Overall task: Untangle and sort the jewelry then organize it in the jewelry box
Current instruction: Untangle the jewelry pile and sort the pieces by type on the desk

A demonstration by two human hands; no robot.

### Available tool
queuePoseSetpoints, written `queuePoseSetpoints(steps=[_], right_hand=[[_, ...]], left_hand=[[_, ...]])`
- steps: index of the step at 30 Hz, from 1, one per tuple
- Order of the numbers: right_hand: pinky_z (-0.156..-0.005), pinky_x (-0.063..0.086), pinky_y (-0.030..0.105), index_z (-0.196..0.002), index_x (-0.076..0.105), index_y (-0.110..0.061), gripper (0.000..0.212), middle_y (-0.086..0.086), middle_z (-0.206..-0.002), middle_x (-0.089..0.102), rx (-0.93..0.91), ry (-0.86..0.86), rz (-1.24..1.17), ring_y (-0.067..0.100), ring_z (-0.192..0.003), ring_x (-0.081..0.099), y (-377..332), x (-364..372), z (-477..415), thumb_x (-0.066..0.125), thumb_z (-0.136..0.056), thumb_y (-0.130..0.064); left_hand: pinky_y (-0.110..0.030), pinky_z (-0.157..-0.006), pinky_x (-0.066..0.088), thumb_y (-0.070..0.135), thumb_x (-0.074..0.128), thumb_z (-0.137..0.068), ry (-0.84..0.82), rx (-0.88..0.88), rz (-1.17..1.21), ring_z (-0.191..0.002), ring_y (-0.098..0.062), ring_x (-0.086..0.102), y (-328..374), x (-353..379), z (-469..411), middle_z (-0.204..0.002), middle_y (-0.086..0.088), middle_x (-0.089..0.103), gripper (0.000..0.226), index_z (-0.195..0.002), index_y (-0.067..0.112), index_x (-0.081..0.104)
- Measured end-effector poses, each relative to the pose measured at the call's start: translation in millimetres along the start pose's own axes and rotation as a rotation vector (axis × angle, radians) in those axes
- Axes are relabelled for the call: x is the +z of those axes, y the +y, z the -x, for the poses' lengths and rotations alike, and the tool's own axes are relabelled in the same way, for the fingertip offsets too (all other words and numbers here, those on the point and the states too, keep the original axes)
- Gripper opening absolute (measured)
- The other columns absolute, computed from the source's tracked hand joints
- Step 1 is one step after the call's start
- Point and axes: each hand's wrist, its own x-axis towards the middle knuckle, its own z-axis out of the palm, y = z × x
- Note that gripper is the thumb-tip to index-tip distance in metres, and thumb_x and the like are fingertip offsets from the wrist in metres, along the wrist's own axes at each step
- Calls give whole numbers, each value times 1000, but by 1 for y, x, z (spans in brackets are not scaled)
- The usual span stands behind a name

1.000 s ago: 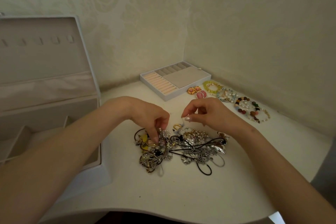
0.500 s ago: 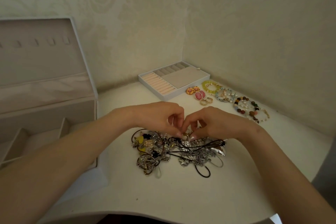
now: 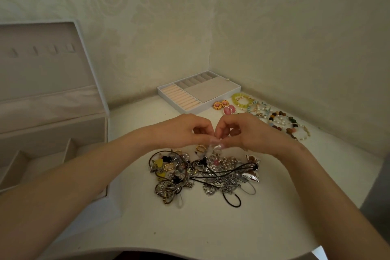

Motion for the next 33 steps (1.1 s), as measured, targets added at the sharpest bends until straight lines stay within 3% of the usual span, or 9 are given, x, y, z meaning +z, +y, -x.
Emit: queuePoseSetpoints(steps=[3,7,14,20,22,26,30,33], right_hand=[[-44,35,8,-79,63,-11,17,-1,-69,59,-17,40,-51,-4,-43,48,-3,0,0,76,-75,-2],[-44,33,11,-74,62,-16,21,-14,-56,55,-27,111,-71,-2,-41,45,-2,3,-2,79,-72,-3],[-42,37,20,-76,58,-16,26,-6,-65,56,-38,204,-147,3,-47,43,1,4,-5,81,-69,-5],[-47,39,12,-67,60,-17,24,-22,-49,56,66,396,-9,-1,-41,47,23,-17,-5,82,-69,-6],[-49,40,13,-69,62,-17,22,-16,-52,59,117,385,39,-1,-43,51,32,-24,-4,80,-71,-4],[-54,49,21,-78,68,-15,24,4,-77,61,187,328,121,9,-50,58,46,-31,-1,73,-73,8],[-57,39,15,-87,70,-17,23,-6,-78,56,233,324,306,1,-61,49,53,-36,-3,79,-71,-3],[-58,37,16,-88,67,-17,27,-2,-80,58,252,332,308,7,-67,49,55,-38,-3,81,-69,-4]], left_hand=[[-10,-66,40,27,64,-87,34,-6,66,-67,4,54,-1,0,-1,-73,13,63,6,-81,27,63],[-12,-61,43,22,65,-87,35,-76,171,-63,2,55,0,-1,-1,-67,12,62,5,-82,19,65],[-15,-62,50,6,58,-90,48,-139,277,-60,-1,60,1,-3,-2,-73,1,65,9,-85,12,62],[-16,-57,53,3,61,-88,106,-196,388,-57,-5,63,6,-5,-23,-75,-6,68,4,-87,7,61],[-15,-54,52,2,62,-87,122,-233,374,-54,-4,62,11,-1,-39,-73,-7,67,3,-87,5,61],[-16,-50,52,3,64,-86,143,-364,316,-43,-3,57,15,16,-73,-59,-4,63,11,-76,6,60],[-19,-48,51,5,67,-85,150,-469,306,-38,-6,54,15,28,-88,-59,-7,61,9,-79,0,62],[-21,-47,51,4,69,-83,183,-503,313,-36,-7,53,15,32,-92,-59,-8,60,12,-75,1,60]])
